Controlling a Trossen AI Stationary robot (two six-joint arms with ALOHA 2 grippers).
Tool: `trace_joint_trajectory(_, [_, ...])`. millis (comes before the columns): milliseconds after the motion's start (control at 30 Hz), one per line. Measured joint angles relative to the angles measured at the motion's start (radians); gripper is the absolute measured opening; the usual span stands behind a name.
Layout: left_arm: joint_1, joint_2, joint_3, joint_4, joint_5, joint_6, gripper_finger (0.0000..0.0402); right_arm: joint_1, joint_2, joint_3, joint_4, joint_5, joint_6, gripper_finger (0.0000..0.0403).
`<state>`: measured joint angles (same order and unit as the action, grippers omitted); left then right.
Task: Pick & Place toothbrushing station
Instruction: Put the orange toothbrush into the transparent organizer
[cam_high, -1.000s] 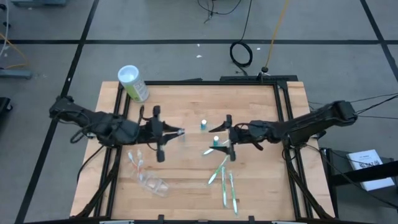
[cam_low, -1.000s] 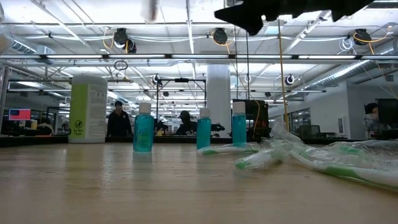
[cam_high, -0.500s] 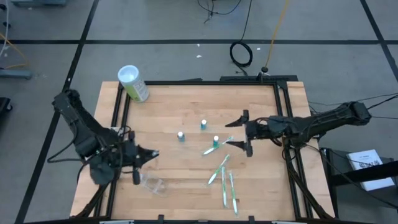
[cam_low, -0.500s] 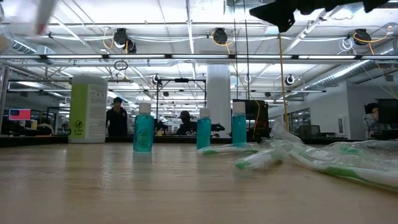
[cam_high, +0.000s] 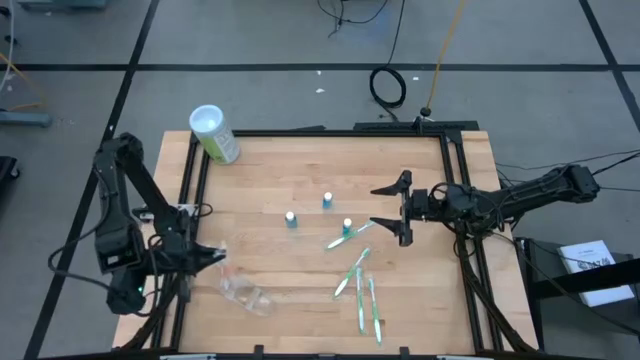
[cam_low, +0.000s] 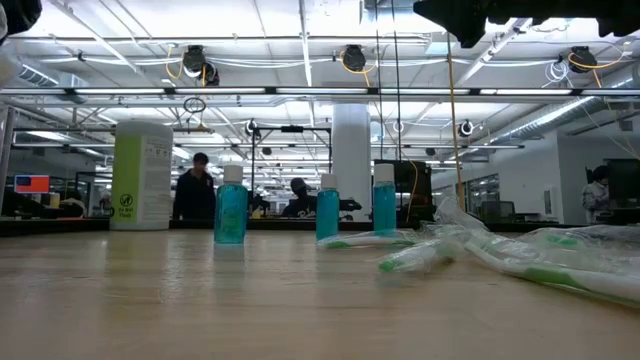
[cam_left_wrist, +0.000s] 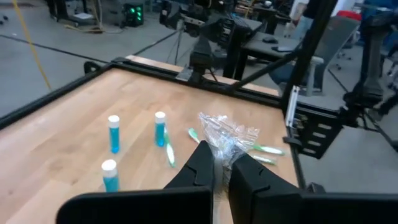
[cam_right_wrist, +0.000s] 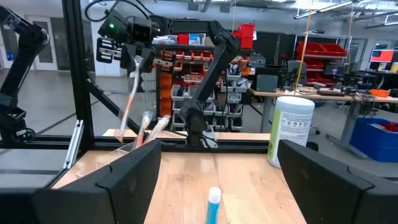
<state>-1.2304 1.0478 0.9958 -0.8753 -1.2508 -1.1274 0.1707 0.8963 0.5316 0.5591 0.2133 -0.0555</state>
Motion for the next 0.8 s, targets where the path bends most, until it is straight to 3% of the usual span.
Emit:
trace_joint_trajectory(367, [-0.069,0.123,0.0,-0.263,0.075,-0.348,0.0013,0.0,0.0,0.0,-0.005,0.0,-0.001,0.0318])
trace_joint_trajectory(600, [-0.068,0.195,0.0,-0.289,0.095,-0.42,0.0008,0.0,0.0,0.0,-0.01,0.0,-0.009,0.0318])
trace_joint_trajectory(800, [-0.068,0.165,0.007,-0.308,0.078,-0.42,0.0006,0.0,0.0,0.0,-0.01,-0.001,-0.009,0.0318])
